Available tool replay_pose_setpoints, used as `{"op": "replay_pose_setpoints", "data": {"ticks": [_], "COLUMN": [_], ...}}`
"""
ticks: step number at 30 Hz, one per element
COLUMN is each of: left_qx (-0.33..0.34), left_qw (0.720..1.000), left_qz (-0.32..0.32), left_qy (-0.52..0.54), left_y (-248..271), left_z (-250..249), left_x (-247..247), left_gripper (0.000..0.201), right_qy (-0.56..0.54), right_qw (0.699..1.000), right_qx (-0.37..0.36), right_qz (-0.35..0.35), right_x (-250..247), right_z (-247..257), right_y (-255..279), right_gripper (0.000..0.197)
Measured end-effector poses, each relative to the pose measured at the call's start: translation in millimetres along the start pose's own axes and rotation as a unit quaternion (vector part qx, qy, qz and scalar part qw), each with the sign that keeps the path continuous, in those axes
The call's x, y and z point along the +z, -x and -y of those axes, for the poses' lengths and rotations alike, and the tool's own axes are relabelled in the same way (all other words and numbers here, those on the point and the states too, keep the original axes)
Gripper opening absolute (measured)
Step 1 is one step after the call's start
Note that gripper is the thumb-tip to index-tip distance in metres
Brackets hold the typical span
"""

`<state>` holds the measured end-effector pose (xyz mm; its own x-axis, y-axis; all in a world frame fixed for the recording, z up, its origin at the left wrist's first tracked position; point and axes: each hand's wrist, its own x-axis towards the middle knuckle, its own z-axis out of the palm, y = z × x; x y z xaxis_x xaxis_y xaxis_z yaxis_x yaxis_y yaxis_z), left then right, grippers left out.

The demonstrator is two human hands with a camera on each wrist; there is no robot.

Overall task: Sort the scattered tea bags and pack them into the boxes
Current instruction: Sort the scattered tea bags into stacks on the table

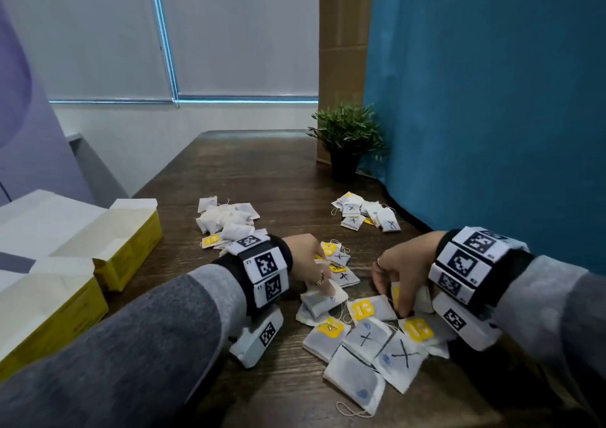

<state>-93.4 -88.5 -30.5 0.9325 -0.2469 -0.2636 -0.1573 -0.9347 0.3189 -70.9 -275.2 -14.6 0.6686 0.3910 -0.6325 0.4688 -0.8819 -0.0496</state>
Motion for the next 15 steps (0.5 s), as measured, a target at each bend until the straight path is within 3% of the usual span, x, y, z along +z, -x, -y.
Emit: {"op": "replay_pose_setpoints", "data": {"ticks": [3, 6, 11, 13, 15], "left_qx": [-0.016, -0.011, 0.013, 0.03, 0.045], "left_qw": [0.999, 0.998, 0.996, 0.99, 0.976], "left_qz": [0.022, 0.043, 0.027, -0.016, -0.059], "left_qy": [0.026, 0.046, 0.088, 0.139, 0.205], "left_y": [2, 3, 5, 8, 11], "left_z": [6, 7, 10, 17, 26], "left_x": [-2, -2, -5, -10, -16], "left_gripper": [0.044, 0.034, 0.009, 0.028, 0.032], "right_qy": [0.022, 0.029, -0.177, -0.174, -0.093], "right_qw": [0.999, 0.998, 0.983, 0.984, 0.996], "right_qx": [-0.008, -0.012, -0.012, -0.004, -0.003], "right_qz": [-0.029, -0.058, -0.036, -0.028, -0.011], "right_x": [-5, -10, -14, -10, -6], "right_z": [1, 0, -4, -1, 3], "right_y": [1, 2, 10, 8, 0], "right_gripper": [0.031, 0.025, 0.012, 0.016, 0.033]}}
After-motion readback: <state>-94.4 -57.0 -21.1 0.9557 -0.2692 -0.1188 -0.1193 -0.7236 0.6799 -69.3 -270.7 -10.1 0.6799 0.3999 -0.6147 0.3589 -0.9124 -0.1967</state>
